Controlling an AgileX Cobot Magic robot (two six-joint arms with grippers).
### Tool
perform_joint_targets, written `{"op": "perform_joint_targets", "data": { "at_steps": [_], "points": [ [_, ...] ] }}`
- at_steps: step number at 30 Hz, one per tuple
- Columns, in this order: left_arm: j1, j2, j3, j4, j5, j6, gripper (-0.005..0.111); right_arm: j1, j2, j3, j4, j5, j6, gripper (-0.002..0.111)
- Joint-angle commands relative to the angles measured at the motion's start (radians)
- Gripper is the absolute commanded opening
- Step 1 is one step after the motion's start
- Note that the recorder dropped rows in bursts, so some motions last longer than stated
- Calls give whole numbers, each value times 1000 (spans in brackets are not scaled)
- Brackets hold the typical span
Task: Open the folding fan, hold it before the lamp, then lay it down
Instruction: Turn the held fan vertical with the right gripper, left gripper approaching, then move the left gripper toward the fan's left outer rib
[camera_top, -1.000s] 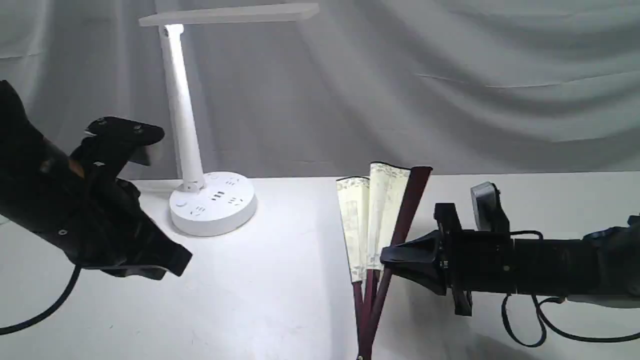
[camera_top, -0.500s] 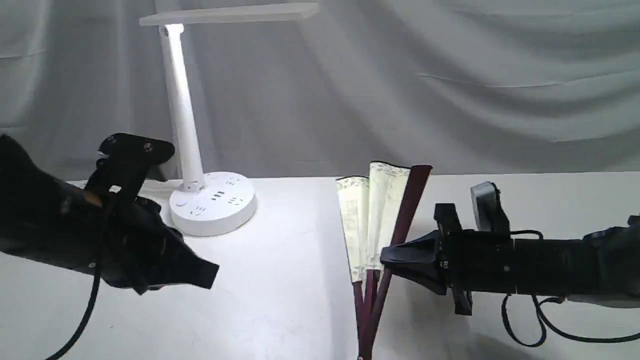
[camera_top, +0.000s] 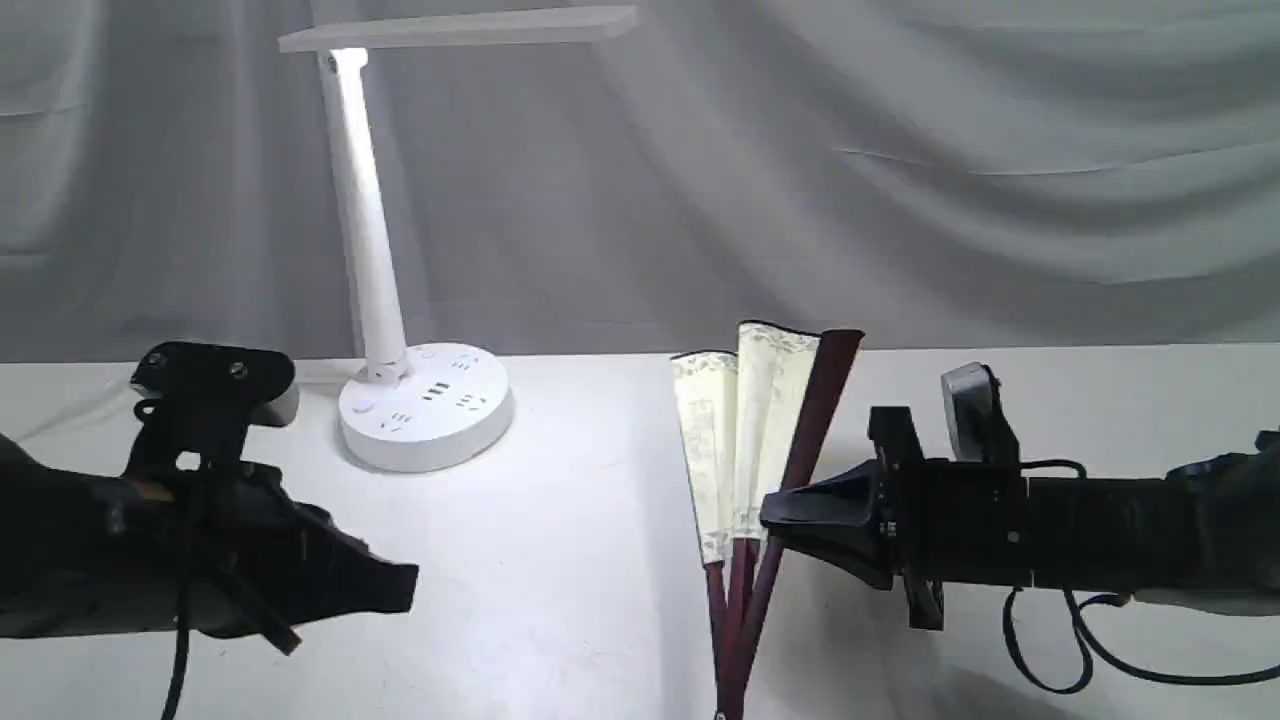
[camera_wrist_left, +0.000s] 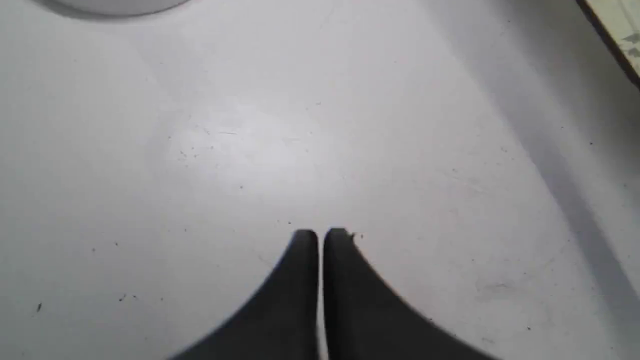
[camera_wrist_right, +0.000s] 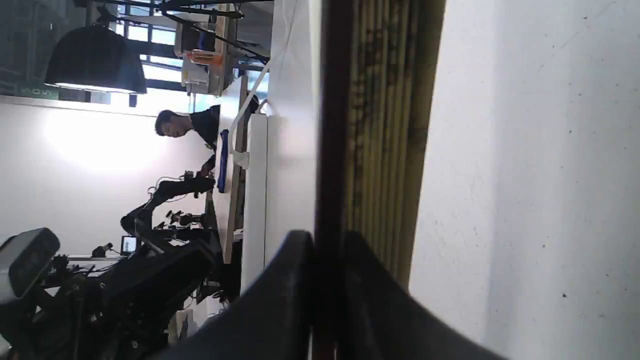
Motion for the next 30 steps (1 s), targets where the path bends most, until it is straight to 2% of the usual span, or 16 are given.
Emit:
{"op": "perform_joint_targets", "data": {
  "at_steps": [1,11,14,17,20,24,27,30],
  "points": [
    [-5,-8,22,-98,-10,0,0,-2,-8,4,1,29,-12,0],
    [-5,-8,23,-114,72,0,0,-2,-6,4,1,29,-12,0],
    [-1,-8,23,-183,178,-37,0,-2,-6,4,1,29,-12,0],
    [25,-4,-1,-188,302,-64,0,-2,-6,4,1,29,-12,0],
    [43,16,-59,-24,455,-99,0,-2,-6,4,1,29,-12,0],
    [36,23,-115,341,528,-396,0,-2,-6,4,1,29,-12,0],
    [36,19,-124,494,521,-529,0,-2,-6,4,1,29,-12,0],
    [36,0,-119,502,434,-513,0,-2,-6,4,1,29,-12,0]
  ]
}}
